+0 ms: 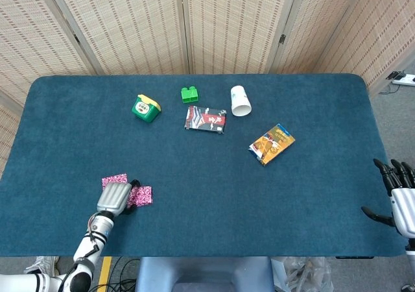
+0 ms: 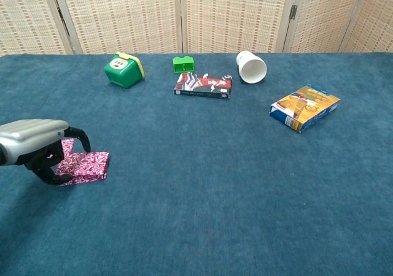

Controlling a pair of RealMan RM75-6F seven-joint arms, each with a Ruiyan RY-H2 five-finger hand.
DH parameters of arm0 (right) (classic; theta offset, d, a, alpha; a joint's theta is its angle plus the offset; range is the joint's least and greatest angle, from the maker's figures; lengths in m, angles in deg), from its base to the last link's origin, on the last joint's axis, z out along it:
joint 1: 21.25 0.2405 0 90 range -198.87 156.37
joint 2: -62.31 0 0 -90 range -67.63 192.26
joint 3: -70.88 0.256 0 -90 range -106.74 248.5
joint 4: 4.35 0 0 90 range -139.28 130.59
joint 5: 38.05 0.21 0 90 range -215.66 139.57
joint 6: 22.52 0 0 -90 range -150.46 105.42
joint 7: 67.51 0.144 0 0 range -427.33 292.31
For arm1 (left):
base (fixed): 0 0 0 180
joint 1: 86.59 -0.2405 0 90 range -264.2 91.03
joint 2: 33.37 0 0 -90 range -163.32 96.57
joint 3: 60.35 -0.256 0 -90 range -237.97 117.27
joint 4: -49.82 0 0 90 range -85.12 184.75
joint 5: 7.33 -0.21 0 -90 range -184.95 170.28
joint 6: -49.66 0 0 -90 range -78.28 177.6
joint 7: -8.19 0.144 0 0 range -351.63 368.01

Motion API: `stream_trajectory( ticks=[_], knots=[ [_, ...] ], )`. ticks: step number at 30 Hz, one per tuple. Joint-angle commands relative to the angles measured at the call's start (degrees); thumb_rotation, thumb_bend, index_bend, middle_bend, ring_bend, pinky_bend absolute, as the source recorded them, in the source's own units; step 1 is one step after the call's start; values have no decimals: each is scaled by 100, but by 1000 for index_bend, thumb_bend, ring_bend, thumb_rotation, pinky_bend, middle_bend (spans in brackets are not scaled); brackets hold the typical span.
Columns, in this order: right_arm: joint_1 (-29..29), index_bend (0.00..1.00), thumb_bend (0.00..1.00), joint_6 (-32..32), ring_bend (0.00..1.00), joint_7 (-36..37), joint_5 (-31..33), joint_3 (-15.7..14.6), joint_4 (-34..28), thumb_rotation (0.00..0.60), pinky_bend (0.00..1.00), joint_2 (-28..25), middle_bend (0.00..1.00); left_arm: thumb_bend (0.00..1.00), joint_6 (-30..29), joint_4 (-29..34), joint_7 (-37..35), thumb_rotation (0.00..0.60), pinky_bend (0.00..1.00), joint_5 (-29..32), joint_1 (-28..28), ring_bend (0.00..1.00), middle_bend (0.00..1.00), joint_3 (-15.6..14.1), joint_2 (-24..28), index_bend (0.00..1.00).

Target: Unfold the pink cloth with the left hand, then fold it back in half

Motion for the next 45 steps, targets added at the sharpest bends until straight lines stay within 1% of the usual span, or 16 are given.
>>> stream_trajectory(
  ticks=[1,17,21,26,28,37,45],
  knots=[
    [-9,47,0,-3,15,16,4,-8,14,600,0,6,189,357,-22,-16,72,600,1000,49,-2,963,977,24,-53,311],
    [-26,47,0,-26,15,70,-6,-13,62,600,0,18,189,356,-61,67,154,600,1000,188,-66,963,977,96,-97,310],
    [-24,47,0,-25,15,79,-11,-12,67,600,0,12,189,356,-131,121,-8,600,1000,96,-90,963,977,235,22,308],
    [-28,47,0,-46,15,74,-25,-8,50,600,0,-5,189,356,-103,-103,-133,600,1000,11,-46,963,977,429,242,304],
    [-29,47,0,-41,15,77,-24,-13,52,600,0,5,189,356,-22,-239,-136,600,1000,47,-24,963,977,445,290,305],
    [-29,47,0,-45,14,36,-49,-25,28,600,0,17,189,356,342,-740,-165,600,1000,237,-55,963,977,302,309,298],
    [-45,47,0,-67,15,-26,-58,-36,-34,600,0,12,189,355,525,-1025,-364,600,1000,213,-117,962,977,269,269,293]
  ],
)
